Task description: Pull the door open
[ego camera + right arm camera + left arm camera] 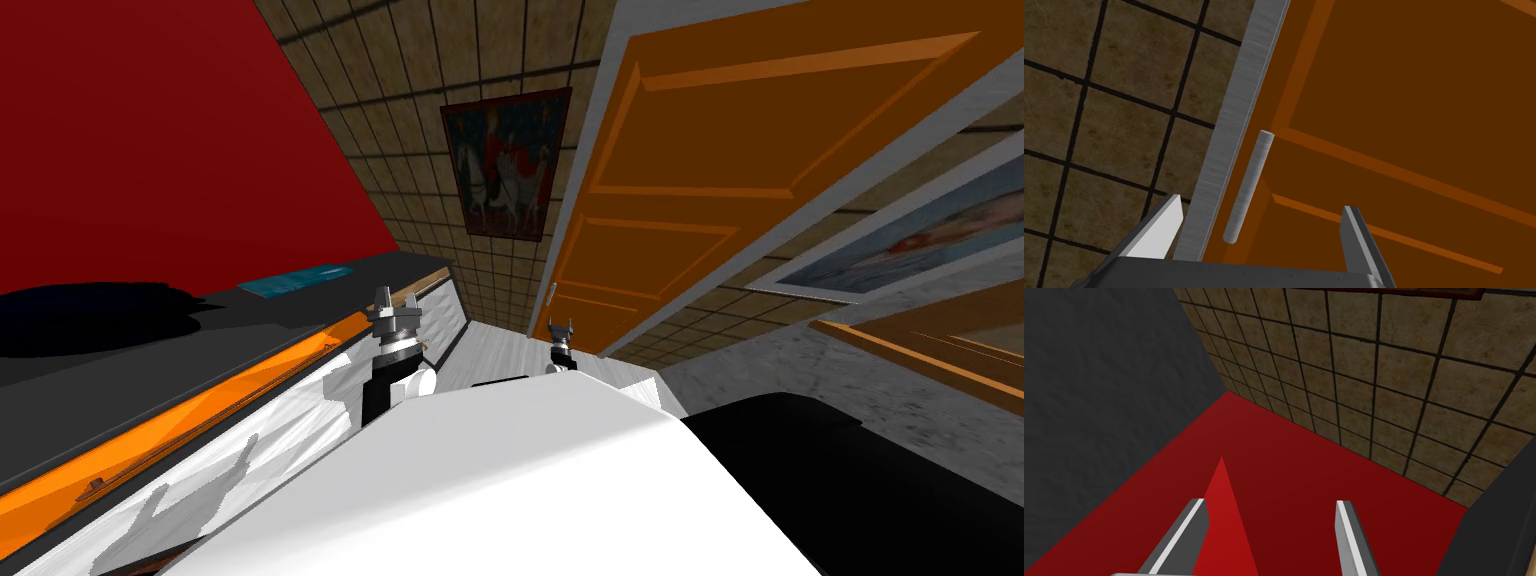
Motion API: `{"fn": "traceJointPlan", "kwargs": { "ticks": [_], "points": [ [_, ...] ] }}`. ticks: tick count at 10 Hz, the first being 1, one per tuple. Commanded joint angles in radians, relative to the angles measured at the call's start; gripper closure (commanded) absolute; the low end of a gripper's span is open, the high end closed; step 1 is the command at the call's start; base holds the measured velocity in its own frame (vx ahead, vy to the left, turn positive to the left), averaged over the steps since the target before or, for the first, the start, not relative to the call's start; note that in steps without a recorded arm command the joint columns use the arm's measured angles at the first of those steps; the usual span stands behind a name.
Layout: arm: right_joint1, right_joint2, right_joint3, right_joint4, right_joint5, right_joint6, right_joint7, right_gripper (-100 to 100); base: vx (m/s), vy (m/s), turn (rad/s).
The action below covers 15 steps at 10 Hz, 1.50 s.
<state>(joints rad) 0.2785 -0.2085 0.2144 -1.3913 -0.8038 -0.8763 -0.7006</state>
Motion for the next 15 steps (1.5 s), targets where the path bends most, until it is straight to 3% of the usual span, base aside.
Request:
{"fn": "traceJointPlan", "kwargs": {
  "ticks": [1, 15],
  "points": [
    [-0.010, -0.004, 0.005, 0.032, -0.011, -0.014, -0.022, -100, 0.055, -0.034, 0.043],
    [-0.070, -0.059, 0.058, 0.292, -0.263, -0.087, -0.245, -100, 0.072, -0.047, 0.112]
  ]
}}
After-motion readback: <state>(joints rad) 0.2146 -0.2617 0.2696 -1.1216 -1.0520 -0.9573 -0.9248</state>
